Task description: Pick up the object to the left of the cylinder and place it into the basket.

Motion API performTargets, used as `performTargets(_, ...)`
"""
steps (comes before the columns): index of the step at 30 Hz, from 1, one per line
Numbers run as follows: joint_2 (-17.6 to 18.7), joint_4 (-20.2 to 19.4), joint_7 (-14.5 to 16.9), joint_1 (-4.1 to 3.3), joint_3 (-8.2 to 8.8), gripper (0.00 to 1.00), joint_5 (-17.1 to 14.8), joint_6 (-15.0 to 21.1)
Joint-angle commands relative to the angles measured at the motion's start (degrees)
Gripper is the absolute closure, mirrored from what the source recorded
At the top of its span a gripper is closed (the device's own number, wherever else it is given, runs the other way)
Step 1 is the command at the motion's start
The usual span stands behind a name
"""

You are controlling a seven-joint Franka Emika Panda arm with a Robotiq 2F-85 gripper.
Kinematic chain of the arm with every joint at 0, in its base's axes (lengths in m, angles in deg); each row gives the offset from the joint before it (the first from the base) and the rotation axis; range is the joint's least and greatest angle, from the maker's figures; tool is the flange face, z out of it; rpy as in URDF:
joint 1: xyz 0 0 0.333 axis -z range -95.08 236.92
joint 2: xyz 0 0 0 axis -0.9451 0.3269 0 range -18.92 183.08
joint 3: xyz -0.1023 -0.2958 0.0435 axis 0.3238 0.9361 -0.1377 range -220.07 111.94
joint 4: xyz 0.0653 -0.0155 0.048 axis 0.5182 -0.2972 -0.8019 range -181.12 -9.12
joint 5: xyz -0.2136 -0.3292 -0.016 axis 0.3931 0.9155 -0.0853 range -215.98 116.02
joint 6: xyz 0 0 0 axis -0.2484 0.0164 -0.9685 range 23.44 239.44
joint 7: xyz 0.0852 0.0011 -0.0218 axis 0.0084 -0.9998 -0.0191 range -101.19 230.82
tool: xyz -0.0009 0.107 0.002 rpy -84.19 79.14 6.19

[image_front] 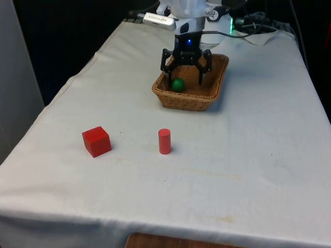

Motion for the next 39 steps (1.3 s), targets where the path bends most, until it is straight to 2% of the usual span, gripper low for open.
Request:
performTargets(1, -1.1, -0.1, 1.2, 0.86, -1.20, 0.00, -1.4, 0.1)
performTargets(2, 0.1, 0.1, 0.0, 0.00, 0.00, 0.00, 0.0, 0.0)
performTargets(3, -1.0, -0.1, 1.2, 0.86, -1.20, 0.00, -1.3, 0.1)
performTargets(6, -1.0, 0.8, 0.3, 0.17, 0.06, 0.00, 0.0, -0.8)
performTargets(10, -1.5, 2.1, -0.2, -0.17, 0.92, 0.00, 0.9, -2.1)
performTargets(11, -1.4, 1.9, 0.1, 0.06, 0.40, 0.00, 0.2, -1.5)
performTargets(12, -1.7, 2.4, -0.3, -0.23, 1.09, 0.00, 1.1, -2.6)
performTargets(18, -2.9, 4.8, -0.8, -0.29, 1.78, 0.00, 2.2, -5.3)
performTargets(20, -3.6, 4.9, 0.0, 0.06, 1.20, 0.00, 1.1, -5.3)
performTargets(21, -3.2, 6.0, -0.9, -0.23, 1.89, 0.00, 2.2, -6.4)
performTargets(24, -3.3, 7.4, -0.9, -0.17, 1.95, 0.00, 2.2, -7.6)
performTargets(28, -3.2, 9.3, -0.9, -0.11, 1.89, 0.00, 2.0, -9.1)
performTargets(29, -3.7, 9.1, -0.1, 0.06, 1.49, 0.00, 1.1, -8.8)
performTargets(30, -3.2, 9.9, -0.9, -0.11, 1.89, 0.00, 2.0, -9.5)
performTargets(38, -2.5, 14.4, -1.0, -0.06, 1.66, 0.00, 1.6, -12.8)
performTargets(39, -3.0, 13.9, -0.4, 0.06, 1.49, 0.00, 1.1, -12.3)
